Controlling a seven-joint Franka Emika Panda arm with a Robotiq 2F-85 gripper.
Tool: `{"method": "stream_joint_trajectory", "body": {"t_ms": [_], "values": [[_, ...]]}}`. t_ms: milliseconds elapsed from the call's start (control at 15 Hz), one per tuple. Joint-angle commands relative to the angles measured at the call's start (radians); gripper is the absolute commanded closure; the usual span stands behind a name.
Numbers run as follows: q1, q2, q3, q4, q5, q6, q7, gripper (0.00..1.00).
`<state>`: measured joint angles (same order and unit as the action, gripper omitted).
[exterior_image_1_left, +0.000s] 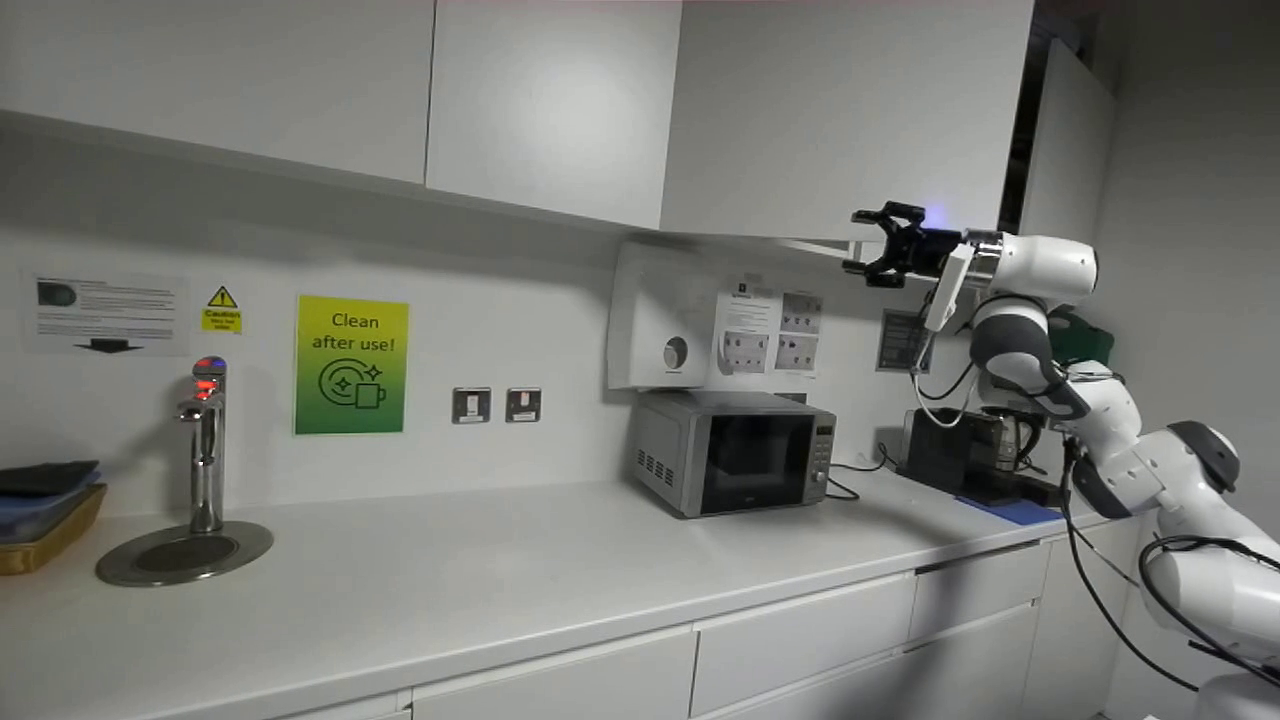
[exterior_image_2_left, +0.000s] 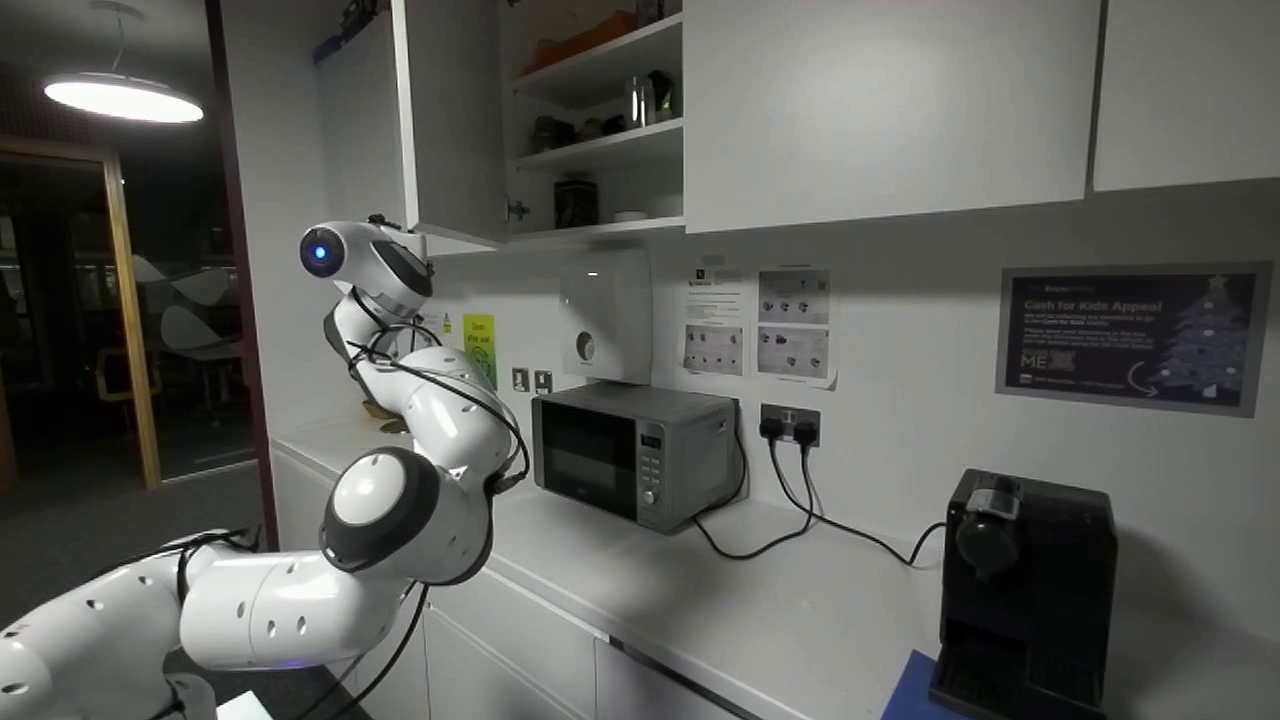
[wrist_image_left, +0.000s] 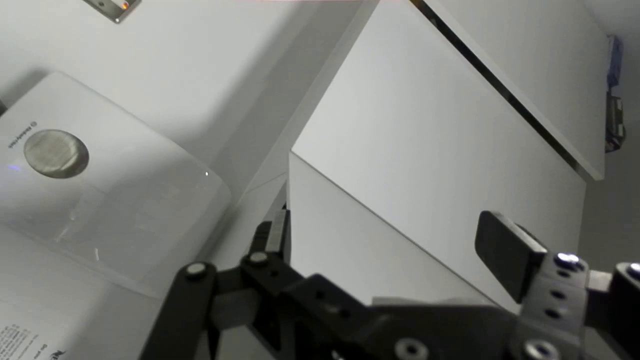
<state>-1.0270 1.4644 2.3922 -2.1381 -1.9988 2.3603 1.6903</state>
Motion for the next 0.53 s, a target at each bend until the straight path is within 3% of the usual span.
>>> {"method": "stream_joint_trajectory", "body": {"t_ms": [0, 467], "values": [[0.015, 0.000, 0.027, -0.009, 0.112, -0.072, -0.057, 0.00], [0.043, -0.005, 0.049, 0.006, 0.312, -0.209, -0.078, 0.00]]}}
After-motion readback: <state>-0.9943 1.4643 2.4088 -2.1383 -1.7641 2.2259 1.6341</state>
